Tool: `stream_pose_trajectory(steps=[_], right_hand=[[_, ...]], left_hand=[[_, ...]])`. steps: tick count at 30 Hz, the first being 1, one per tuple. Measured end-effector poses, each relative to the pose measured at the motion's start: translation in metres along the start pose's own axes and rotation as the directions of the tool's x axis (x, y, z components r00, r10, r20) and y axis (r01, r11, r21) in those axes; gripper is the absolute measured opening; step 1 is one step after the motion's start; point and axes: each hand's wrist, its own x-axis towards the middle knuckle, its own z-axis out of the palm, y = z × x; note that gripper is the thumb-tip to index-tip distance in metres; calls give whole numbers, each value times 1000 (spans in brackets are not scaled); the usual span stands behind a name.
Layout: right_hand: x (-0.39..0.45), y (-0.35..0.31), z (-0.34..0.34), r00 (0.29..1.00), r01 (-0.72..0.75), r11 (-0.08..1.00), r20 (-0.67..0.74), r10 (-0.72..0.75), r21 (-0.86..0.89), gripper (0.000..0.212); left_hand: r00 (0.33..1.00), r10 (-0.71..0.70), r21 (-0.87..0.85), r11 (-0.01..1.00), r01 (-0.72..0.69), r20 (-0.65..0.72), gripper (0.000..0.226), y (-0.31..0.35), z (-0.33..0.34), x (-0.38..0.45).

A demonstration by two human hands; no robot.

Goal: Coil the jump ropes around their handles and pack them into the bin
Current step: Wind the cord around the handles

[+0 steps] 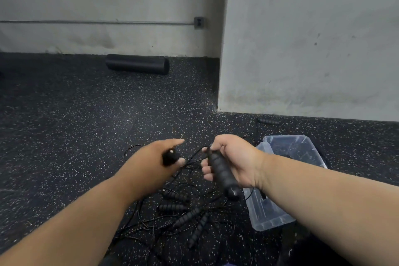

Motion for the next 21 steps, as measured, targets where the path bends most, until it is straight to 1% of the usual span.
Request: stream_pose_trajectory(steps=[1, 2, 3, 5, 8, 10, 12, 14, 16, 17, 18, 19, 20, 21], right_hand=[[1, 1, 1, 1000, -6, 999, 2, 6, 32, 31], [2, 3, 3, 1000, -2, 999, 0, 2, 44, 35], [3, 4, 4, 1000, 10, 999, -4, -10, 40, 38], [3, 6, 8, 999, 43, 998, 9, -44, 38, 38], [-4, 5, 14, 996, 80, 995, 41, -83, 67, 24], [-9, 5, 15, 994, 110, 992, 8, -111, 64, 21], [-11, 7, 16, 991, 137, 989, -5, -137, 56, 22], [-6, 16, 14, 984, 176, 984, -4, -176, -16, 15], [-4, 24, 12, 982, 187, 980, -19, -189, -62, 14], [-3, 26, 11, 984, 173, 984, -22, -174, -47, 18], [-1, 28, 10, 988, 153, 988, -23, -154, -37, 24], [-1, 29, 10, 991, 130, 991, -23, -131, -42, 28], [1, 29, 10, 993, 120, 989, -12, -121, -81, 28], [3, 29, 10, 992, 119, 984, -12, -122, -132, 28]], left_hand=[[990, 138, -37, 990, -138, 20, 58, 3, 3, -1], [968, 249, -62, 967, -247, 34, 62, 6, 7, -2], [947, 319, -77, 946, -315, 34, 65, 7, 11, -2], [922, 386, -108, 918, -382, 20, 70, 10, 19, -3], [866, 498, -155, 853, -498, -43, 69, 16, 22, -1], [840, 537, -155, 826, -542, -73, 64, 20, 21, -5], [829, 553, -101, 823, -560, -87, 58, 21, 20, -6], [870, 491, -121, 862, -493, -42, 57, 27, 26, -3], [897, 440, -138, 891, -432, 35, 52, 43, 22, 3], [881, 473, -121, 876, -467, 24, 43, 45, 22, 4], [839, 542, -74, 836, -544, -53, 31, 47, 22, 0], [800, 588, -108, 793, -599, -118, 26, 49, 23, -6], [776, 613, -151, 762, -630, -146, 25, 47, 23, -10], [807, 571, -215, 778, -591, -153, 26, 45, 21, -14]])
